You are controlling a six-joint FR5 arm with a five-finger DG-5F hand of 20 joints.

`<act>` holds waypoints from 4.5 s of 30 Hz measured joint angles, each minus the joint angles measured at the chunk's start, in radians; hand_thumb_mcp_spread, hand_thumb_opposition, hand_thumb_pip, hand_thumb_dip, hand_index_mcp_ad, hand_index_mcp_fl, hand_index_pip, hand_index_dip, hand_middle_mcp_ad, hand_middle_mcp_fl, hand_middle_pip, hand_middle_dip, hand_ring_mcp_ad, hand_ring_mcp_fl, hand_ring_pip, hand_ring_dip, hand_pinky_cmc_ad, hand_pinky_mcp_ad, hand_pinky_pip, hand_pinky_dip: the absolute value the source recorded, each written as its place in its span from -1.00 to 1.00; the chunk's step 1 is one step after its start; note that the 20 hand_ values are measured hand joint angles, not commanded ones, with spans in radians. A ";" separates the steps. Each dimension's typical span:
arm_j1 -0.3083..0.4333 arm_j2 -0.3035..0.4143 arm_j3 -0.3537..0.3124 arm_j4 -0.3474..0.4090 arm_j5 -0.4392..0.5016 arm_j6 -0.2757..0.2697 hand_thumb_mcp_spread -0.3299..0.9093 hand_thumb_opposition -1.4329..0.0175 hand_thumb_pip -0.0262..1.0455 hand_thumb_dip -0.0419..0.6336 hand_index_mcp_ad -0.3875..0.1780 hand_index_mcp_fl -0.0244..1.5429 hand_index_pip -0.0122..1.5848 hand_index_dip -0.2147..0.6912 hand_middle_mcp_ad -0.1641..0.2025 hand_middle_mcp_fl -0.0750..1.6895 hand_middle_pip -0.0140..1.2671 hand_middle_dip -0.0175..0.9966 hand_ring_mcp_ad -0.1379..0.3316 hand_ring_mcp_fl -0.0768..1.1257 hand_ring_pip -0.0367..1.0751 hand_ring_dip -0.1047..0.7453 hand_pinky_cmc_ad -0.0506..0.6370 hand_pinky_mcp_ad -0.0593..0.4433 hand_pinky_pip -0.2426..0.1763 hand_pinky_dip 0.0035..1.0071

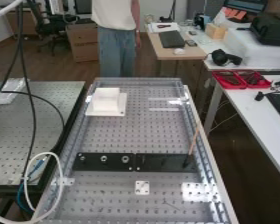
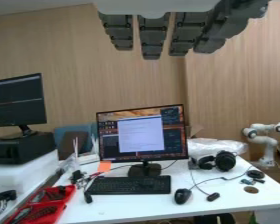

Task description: Grab the bearing and place it in the white container

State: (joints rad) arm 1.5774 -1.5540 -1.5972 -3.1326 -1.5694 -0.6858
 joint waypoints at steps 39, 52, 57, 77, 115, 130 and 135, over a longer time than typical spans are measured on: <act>0.024 0.018 -0.163 0.146 0.093 -0.014 0.05 0.02 -0.20 -0.69 0.28 -0.93 -0.88 -0.28 0.22 -0.89 -0.77 -0.66 0.19 -0.88 -0.76 -0.61 0.11 0.26 -0.14 -0.60; 0.031 0.014 -0.273 0.237 0.189 0.056 0.08 0.00 -0.11 -0.50 0.23 -0.92 -0.88 -0.28 0.23 -0.88 -0.77 -0.63 0.20 -0.88 -0.76 -0.58 0.11 0.26 -0.14 -0.60; 0.034 0.015 -0.318 0.281 0.228 0.067 0.08 -0.02 -0.10 -0.44 0.17 -0.89 -0.86 -0.30 0.23 -0.88 -0.77 -0.62 0.21 -0.88 -0.75 -0.58 0.11 0.26 -0.14 -0.60; 0.036 -0.024 -0.448 0.406 0.355 0.159 0.18 -0.04 -0.01 -0.32 0.01 -0.71 -0.10 -0.29 0.23 -0.87 -0.77 -0.62 0.22 -0.88 -0.76 -0.58 0.11 0.26 -0.13 -0.65; -0.385 -0.343 -0.402 0.684 -0.316 0.104 0.28 -0.13 0.02 -0.17 0.00 -0.86 0.68 0.14 0.24 -0.87 -0.77 -0.62 0.21 -0.88 -0.76 -0.58 0.11 0.26 -0.13 -0.65; -0.379 -0.439 -0.319 0.632 -0.359 0.031 0.31 -0.15 0.04 -0.06 -0.06 -0.86 0.70 0.14 0.24 -0.87 -0.77 -0.59 0.19 -0.88 -0.76 -0.58 0.11 0.26 -0.13 -0.65; -0.379 -0.459 -0.305 0.619 -0.372 0.028 0.30 -0.20 0.09 0.05 -0.06 -0.88 0.70 0.12 0.22 -0.87 -0.77 -0.59 0.19 -0.88 -0.76 -0.58 0.11 0.26 -0.13 -0.65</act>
State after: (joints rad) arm 1.1983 -2.0128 -1.9026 -2.5139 -1.9416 -0.6577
